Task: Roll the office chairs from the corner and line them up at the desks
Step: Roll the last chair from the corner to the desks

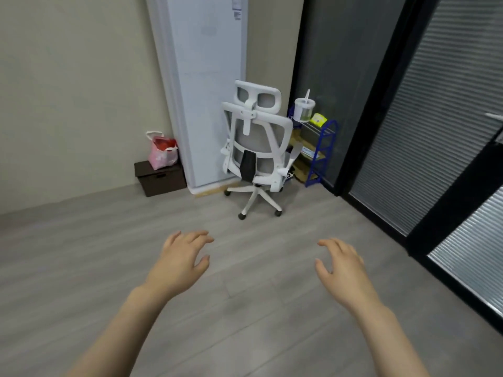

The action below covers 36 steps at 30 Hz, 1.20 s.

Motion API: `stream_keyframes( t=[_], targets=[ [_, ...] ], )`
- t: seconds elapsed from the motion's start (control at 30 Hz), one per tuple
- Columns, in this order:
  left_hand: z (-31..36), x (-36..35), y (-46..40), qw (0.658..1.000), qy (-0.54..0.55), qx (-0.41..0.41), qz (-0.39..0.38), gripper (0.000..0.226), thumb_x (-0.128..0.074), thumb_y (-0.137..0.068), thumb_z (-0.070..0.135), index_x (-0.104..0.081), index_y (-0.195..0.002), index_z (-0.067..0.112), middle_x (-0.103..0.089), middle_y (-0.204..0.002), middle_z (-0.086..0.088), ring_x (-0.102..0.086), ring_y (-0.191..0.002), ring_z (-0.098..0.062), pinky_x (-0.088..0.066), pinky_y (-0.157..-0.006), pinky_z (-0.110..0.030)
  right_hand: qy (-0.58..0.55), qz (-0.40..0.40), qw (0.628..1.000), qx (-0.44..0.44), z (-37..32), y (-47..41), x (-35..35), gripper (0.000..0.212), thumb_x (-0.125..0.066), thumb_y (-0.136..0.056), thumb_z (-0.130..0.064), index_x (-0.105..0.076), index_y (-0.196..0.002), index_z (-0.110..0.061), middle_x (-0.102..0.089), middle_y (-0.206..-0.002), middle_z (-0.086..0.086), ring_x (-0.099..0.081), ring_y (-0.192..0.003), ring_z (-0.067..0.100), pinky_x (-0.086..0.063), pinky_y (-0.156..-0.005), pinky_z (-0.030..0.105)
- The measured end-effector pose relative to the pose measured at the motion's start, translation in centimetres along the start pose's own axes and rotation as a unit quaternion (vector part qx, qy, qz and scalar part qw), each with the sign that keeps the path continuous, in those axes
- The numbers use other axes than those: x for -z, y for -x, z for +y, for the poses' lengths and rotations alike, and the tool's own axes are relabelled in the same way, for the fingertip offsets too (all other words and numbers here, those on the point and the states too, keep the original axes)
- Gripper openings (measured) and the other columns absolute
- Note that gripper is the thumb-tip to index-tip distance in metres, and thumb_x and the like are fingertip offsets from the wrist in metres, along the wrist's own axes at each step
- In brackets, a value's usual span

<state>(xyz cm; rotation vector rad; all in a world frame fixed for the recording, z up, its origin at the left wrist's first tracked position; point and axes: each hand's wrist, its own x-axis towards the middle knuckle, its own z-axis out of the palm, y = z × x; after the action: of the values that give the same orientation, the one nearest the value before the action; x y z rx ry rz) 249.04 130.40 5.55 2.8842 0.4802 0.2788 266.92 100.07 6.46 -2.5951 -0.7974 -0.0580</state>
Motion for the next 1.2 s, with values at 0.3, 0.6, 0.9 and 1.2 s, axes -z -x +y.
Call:
stream_keyframes(
  t=[0.3, 0.6, 0.9, 1.2],
  targets=[
    [-8.2, -3.1, -16.3, 1.0, 0.012, 0.013, -0.002, 0.054, -0.031, -0.082, 0.052, -0.058, -0.123, 0.03, -0.052, -0.138, 0.007, -0.048, -0.126, -0.016, -0.018, -0.113, -0.04, 0.026, -0.037, 0.999, 0.009, 0.2, -19.6, -5.3, 0.041, -0.059, -0.09, -0.029, -0.054, -0.13, -0.017, -0.055, -0.133, 0.002, -0.048, -0.123, 0.024, -0.035, -0.101, 0.037],
    [-14.1, -4.3, -38.0, 0.999, -0.008, 0.032, 0.017, 0.054, -0.031, -0.079, 0.051, -0.06, -0.12, 0.029, -0.055, -0.133, 0.006, -0.052, -0.122, -0.018, -0.027, -0.111, -0.043, 0.034, -0.045, 0.998, 0.032, 0.5, -45.2, -8.4, 0.041, -0.057, -0.092, -0.029, -0.052, -0.131, -0.018, -0.053, -0.134, 0.003, -0.045, -0.126, 0.025, -0.034, -0.101, 0.036],
    [-19.9, -4.9, -56.1, 0.999, 0.009, 0.029, 0.042, 0.051, -0.037, -0.078, 0.048, -0.062, -0.117, 0.027, -0.056, -0.13, 0.003, -0.052, -0.122, -0.021, -0.028, -0.108, -0.045, 0.053, -0.049, 0.995, 0.07, -1.9, -64.2, -9.7, 0.042, -0.053, -0.093, -0.034, -0.048, -0.133, -0.023, -0.049, -0.134, -0.003, -0.041, -0.126, 0.02, -0.031, -0.102, 0.035],
    [-26.7, -4.6, -76.7, 0.997, 0.05, -0.039, 0.047, 0.057, -0.035, -0.082, 0.051, -0.056, -0.128, 0.025, -0.049, -0.14, 0.001, -0.042, -0.129, -0.021, -0.027, -0.109, -0.041, 0.088, 0.007, 0.994, 0.064, -5.8, -82.8, -11.4, 0.047, -0.052, -0.092, -0.032, -0.045, -0.137, -0.02, -0.045, -0.138, 0.002, -0.04, -0.126, 0.025, -0.032, -0.102, 0.041]
  ],
)
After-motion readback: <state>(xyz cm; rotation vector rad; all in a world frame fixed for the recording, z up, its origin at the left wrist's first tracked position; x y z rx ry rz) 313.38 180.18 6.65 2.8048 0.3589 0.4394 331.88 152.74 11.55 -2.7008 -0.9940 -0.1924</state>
